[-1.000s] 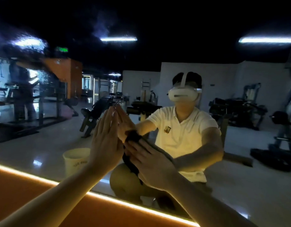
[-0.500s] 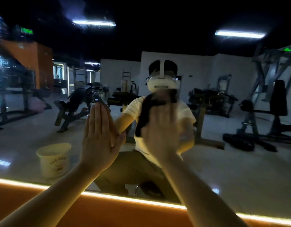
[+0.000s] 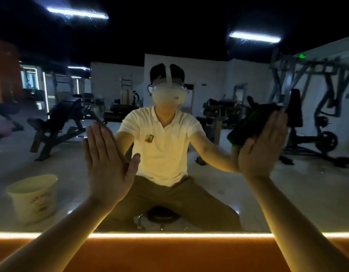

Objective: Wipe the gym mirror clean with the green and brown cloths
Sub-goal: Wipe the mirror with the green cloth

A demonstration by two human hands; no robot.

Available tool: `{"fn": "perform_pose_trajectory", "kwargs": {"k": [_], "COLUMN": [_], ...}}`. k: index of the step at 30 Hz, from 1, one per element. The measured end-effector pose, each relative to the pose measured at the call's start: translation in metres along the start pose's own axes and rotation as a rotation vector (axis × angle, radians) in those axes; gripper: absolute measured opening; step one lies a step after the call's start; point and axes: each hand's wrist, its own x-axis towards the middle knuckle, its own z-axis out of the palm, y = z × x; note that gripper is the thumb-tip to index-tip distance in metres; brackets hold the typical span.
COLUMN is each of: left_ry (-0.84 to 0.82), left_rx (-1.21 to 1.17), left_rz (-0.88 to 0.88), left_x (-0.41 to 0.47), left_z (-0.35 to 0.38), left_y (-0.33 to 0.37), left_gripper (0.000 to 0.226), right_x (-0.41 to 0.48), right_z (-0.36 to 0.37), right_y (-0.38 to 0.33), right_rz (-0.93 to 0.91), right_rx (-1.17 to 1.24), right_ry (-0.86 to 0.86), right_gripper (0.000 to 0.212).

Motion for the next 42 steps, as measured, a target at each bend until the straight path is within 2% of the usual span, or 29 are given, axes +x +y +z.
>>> {"fn": "perform_pose_trajectory", "kwargs": {"k": [2, 3, 5, 8, 11, 13, 16, 21, 23, 25, 29, 33, 38, 40, 42], "left_ry": [0.016, 0.018, 0.003, -0.037, -0.031, -0.013, -0.005, -0.001, -0.038, -0.078, -0.178, -0.226, -0.181, -0.176, -0.171], "left_rx": [-0.013, -0.018, -0.018, -0.029, -0.058, -0.048, 0.003, 0.038, 0.043, 0.07, 0.056, -0.035, -0.037, -0.048, -0.065], "left_rz": [0.003, 0.008, 0.015, 0.036, 0.086, 0.096, 0.081, 0.081, 0.082, 0.084, 0.113, 0.167, -0.076, -0.138, -0.172], "left_x": [-0.001, -0.001, -0.001, -0.002, -0.004, -0.004, -0.006, -0.007, -0.008, -0.009, -0.008, -0.014, -0.024, -0.027, -0.029], "left_z": [0.001, 0.001, 0.0, -0.005, -0.008, -0.006, -0.001, 0.001, -0.003, -0.011, -0.034, -0.058, -0.078, -0.079, -0.08], "left_y": [0.0, 0.0, -0.002, -0.008, -0.012, -0.013, -0.012, -0.013, -0.011, -0.009, -0.015, -0.046, -0.123, -0.149, -0.171], "left_gripper": [0.097, 0.097, 0.098, 0.099, 0.096, 0.097, 0.098, 0.095, 0.095, 0.094, 0.095, 0.088, 0.084, 0.084, 0.087], "right_x": [-0.004, -0.011, -0.03, -0.071, -0.107, -0.118, -0.11, -0.081, -0.078, -0.075, -0.089, -0.114, -0.138, -0.145, -0.155], "right_z": [0.009, 0.014, 0.02, 0.022, 0.024, 0.024, 0.017, 0.006, 0.011, 0.014, 0.016, 0.026, 0.045, 0.049, 0.053], "right_y": [-0.032, -0.057, -0.109, -0.17, -0.175, -0.151, -0.102, -0.028, -0.025, -0.04, -0.084, -0.128, -0.187, -0.214, -0.246], "right_rz": [0.206, 0.209, 0.034, -0.347, -0.665, -0.758, -0.634, -0.085, 0.058, 0.121, 0.041, -0.045, -0.178, -0.189, -0.275], "right_rx": [0.021, 0.031, 0.021, -0.032, -0.055, -0.09, -0.12, -0.087, -0.111, -0.082, 0.026, 0.047, 0.061, 0.058, 0.062], "right_ry": [0.023, 0.024, -0.025, -0.168, -0.246, -0.274, -0.263, -0.043, -0.055, -0.065, -0.019, -0.101, -0.117, -0.127, -0.146], "right_gripper": [0.068, 0.066, 0.062, 0.067, 0.069, 0.069, 0.074, 0.07, 0.07, 0.071, 0.068, 0.067, 0.065, 0.066, 0.065]}}
